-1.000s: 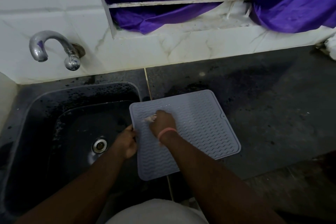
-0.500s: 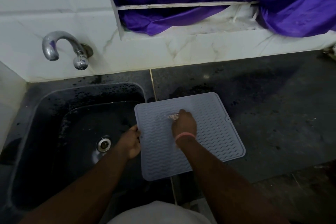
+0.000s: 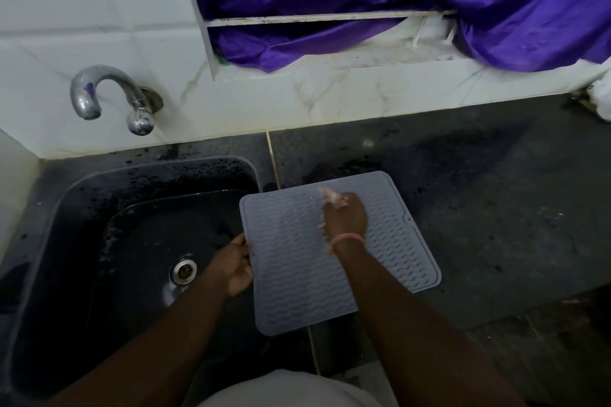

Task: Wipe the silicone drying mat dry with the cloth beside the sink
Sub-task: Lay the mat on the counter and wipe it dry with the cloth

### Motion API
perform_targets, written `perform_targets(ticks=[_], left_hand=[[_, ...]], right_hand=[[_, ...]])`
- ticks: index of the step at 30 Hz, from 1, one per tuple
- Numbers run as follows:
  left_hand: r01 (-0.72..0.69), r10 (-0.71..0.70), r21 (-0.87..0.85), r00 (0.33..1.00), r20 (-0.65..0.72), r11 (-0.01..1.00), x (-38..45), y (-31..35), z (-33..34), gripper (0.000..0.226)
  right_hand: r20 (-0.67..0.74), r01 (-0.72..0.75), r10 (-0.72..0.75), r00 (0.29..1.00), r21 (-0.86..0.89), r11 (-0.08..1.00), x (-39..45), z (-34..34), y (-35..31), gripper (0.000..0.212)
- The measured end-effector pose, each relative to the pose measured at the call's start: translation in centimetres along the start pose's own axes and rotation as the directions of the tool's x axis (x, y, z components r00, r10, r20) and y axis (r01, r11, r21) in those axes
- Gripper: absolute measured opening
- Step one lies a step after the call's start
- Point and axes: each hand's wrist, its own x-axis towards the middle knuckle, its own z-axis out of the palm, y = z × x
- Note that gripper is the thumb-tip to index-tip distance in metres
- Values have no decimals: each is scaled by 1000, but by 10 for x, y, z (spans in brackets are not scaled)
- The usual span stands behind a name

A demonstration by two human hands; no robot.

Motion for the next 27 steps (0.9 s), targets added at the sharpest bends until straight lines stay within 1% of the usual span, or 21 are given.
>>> perform_targets(ticks=[1, 2, 3, 4, 5, 6, 7, 8, 11, 12, 13, 14, 15, 16, 18, 20, 22, 23, 24, 25, 27], left_hand=[[0, 0, -6, 1000, -5, 1000, 0, -1, 0, 40], [-6, 5, -6, 1000, -9, 1000, 0, -2, 0, 40], [-10, 10, -4, 1000, -12, 1000, -1, -2, 1, 40], [-11, 11, -3, 1000, -15, 1000, -1, -3, 1, 40], [-8, 8, -2, 1000, -16, 1000, -1, -4, 1, 40], [-13, 13, -6, 1000, -20, 1000, 0, -4, 2, 40], [-19, 19, -10, 1000, -18, 1000, -1, -4, 4, 39], [-25, 25, -18, 1000, -17, 1000, -1, -4, 5, 37], [-58, 58, -31, 998, -5, 998, -3, -4, 8, 31], [-57, 57, -31, 998, -6, 998, -3, -4, 8, 30], [-53, 53, -30, 999, -8, 998, -4, -4, 8, 30], [-46, 46, -31, 999, -7, 998, -4, -4, 7, 31], [-38, 38, -24, 999, -7, 999, -5, -3, 6, 33], [-28, 28, -8, 1000, -11, 1000, -5, -3, 6, 34], [-6, 7, 10, 1000, -13, 1000, -5, -2, 4, 38], [1, -1, 29, 1000, -26, 1000, -4, -2, 2, 42], [11, -9, 67, 999, -32, 998, -5, -2, 0, 45], [12, -9, 94, 1000, -30, 995, -7, -2, 0, 48], [15, -11, 119, 999, -32, 993, -7, -3, 0, 50], [14, -11, 134, 1000, -27, 991, -8, -4, 0, 52], [-1, 3, 152, 1000, -13, 988, -10, -6, 3, 54]], right_hand=[[-65, -47, 45, 997, -16, 999, 7, -10, 8, 18], [-95, -65, 59, 994, -60, 996, 10, -14, 16, 19], [-98, -38, 25, 995, -132, 990, 8, -16, 21, 19], [-60, 19, -33, 998, -215, 976, 4, -10, 25, 18], [4, 109, -112, 994, -275, 955, -4, -1, 25, 17], [97, 208, -187, 978, -315, 926, -13, 12, 20, 16], [197, 304, -251, 948, -324, 896, -24, 26, 13, 15], [281, 369, -285, 916, -317, 874, -36, 40, 3, 15], [540, 457, -283, 793, -220, 862, -68, 68, -30, 18], [586, 457, -283, 760, -172, 872, -72, 71, -35, 18], [589, 453, -295, 752, -137, 881, -72, 69, -38, 16], [553, 440, -309, 774, -119, 890, -67, 64, -37, 13], [485, 415, -311, 817, -120, 902, -57, 56, -33, 9], [395, 385, -306, 866, -138, 912, -44, 45, -27, 5], [197, 296, -254, 947, -227, 928, -8, 13, -8, 6], [23, 184, -187, 982, -327, 927, 28, -26, 16, 12], [-80, 86, -124, 989, -369, 926, 54, -62, 46, 21], [-104, 57, -105, 989, -391, 919, 62, -75, 59, 25], [-93, 57, -106, 990, -426, 903, 65, -84, 68, 26], [-58, 75, -115, 992, -464, 883, 65, -86, 73, 25], [-11, 106, -127, 992, -475, 874, 53, -73, 70, 21]])
